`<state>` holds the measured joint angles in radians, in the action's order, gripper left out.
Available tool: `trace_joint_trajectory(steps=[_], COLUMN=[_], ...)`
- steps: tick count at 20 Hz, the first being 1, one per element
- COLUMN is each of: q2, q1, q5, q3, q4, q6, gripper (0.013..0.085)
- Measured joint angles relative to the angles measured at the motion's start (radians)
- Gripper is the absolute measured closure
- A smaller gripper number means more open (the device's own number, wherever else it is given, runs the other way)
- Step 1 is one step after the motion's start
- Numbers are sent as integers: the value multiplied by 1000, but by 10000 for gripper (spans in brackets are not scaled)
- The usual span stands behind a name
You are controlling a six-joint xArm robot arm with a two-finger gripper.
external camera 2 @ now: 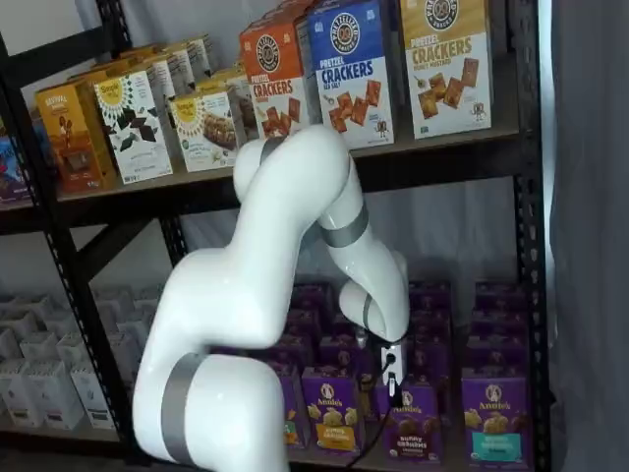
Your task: Pick up the purple box with a brown patch in the center, on the bottom shelf, the fifth box from the left
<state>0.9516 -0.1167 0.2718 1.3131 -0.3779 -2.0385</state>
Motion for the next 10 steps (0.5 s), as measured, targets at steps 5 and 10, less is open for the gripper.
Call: trace_joint_trajectory(steps=[5,10], q2=[-2,-6], q1=[0,-1], q5=[0,6], q3=[-2,-4], q4=[-11,-13], q6=[-10,-13], gripper=[610,610])
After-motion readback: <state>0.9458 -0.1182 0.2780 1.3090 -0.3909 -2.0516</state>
